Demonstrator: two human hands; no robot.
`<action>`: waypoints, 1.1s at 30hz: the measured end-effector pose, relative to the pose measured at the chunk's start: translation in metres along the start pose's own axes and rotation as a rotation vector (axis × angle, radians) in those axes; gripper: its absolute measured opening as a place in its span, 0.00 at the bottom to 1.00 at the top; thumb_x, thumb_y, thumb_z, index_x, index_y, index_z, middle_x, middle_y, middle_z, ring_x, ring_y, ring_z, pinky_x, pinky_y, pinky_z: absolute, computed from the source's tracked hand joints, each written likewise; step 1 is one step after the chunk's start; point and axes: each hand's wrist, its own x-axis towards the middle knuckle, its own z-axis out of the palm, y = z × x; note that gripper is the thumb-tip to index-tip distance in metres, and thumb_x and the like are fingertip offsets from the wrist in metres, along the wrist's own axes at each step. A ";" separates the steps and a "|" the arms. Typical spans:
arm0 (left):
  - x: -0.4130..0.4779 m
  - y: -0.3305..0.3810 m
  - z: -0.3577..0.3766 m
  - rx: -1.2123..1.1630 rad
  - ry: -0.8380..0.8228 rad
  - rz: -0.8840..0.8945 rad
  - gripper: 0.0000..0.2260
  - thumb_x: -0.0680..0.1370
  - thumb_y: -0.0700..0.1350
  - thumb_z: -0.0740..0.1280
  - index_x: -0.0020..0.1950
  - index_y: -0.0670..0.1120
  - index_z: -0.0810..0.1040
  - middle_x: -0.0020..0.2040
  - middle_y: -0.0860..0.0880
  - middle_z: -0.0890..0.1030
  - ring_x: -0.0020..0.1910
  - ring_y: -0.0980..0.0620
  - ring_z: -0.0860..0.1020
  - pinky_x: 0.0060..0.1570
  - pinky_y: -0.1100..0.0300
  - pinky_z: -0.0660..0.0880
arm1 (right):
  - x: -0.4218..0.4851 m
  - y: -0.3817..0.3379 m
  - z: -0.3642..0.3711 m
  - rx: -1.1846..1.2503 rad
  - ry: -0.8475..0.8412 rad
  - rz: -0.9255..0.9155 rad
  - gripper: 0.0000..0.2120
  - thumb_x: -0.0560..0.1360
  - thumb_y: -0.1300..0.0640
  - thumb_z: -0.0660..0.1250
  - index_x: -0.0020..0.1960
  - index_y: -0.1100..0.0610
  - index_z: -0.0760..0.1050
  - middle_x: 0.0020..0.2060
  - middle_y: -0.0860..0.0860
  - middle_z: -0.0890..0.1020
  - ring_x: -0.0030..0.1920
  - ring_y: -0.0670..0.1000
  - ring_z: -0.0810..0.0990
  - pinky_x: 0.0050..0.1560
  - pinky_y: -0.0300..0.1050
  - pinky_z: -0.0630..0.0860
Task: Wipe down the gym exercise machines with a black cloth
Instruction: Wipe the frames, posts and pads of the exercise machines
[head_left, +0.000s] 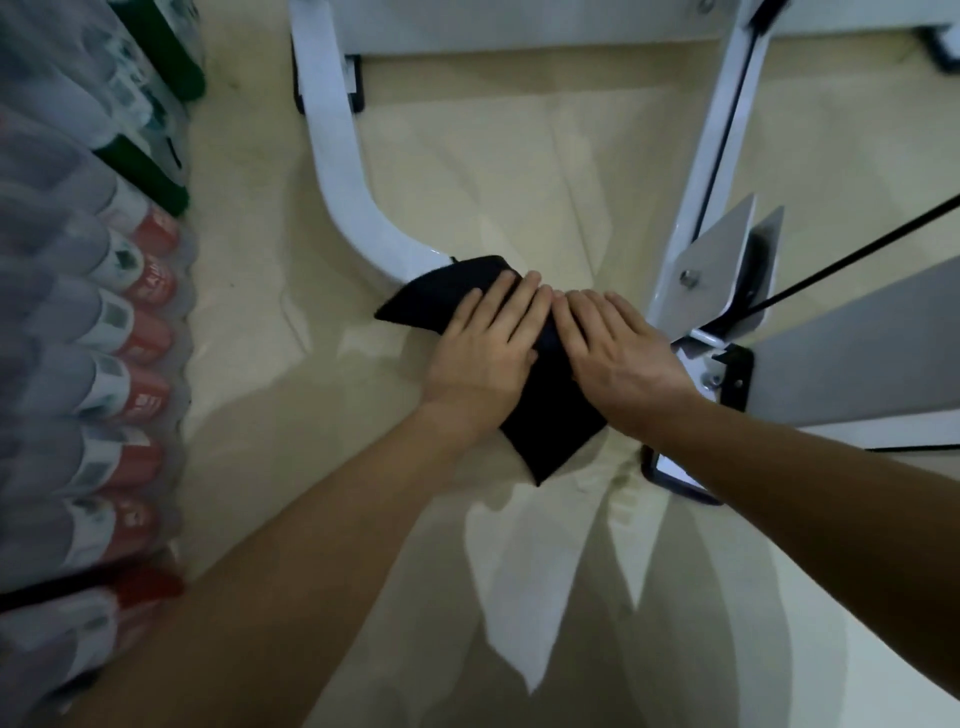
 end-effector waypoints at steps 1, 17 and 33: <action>0.002 -0.001 0.000 -0.012 0.015 0.020 0.28 0.78 0.49 0.63 0.78 0.47 0.65 0.78 0.48 0.66 0.77 0.47 0.64 0.72 0.49 0.62 | -0.004 0.000 -0.002 -0.023 -0.026 -0.001 0.26 0.82 0.57 0.45 0.76 0.68 0.57 0.69 0.64 0.70 0.69 0.63 0.71 0.73 0.57 0.64; -0.006 -0.036 -0.031 -0.512 0.194 -0.659 0.30 0.74 0.45 0.74 0.73 0.46 0.65 0.71 0.44 0.62 0.63 0.44 0.71 0.58 0.56 0.73 | 0.043 -0.022 -0.013 0.484 -0.181 0.120 0.38 0.78 0.45 0.64 0.80 0.60 0.52 0.71 0.60 0.67 0.66 0.62 0.69 0.68 0.55 0.65; -0.194 0.081 -0.252 -0.848 -0.086 -0.851 0.17 0.75 0.33 0.68 0.43 0.57 0.79 0.43 0.58 0.81 0.37 0.65 0.77 0.39 0.77 0.67 | -0.105 -0.071 -0.246 1.017 -0.673 0.157 0.14 0.79 0.56 0.62 0.64 0.52 0.73 0.55 0.52 0.81 0.53 0.54 0.78 0.52 0.47 0.74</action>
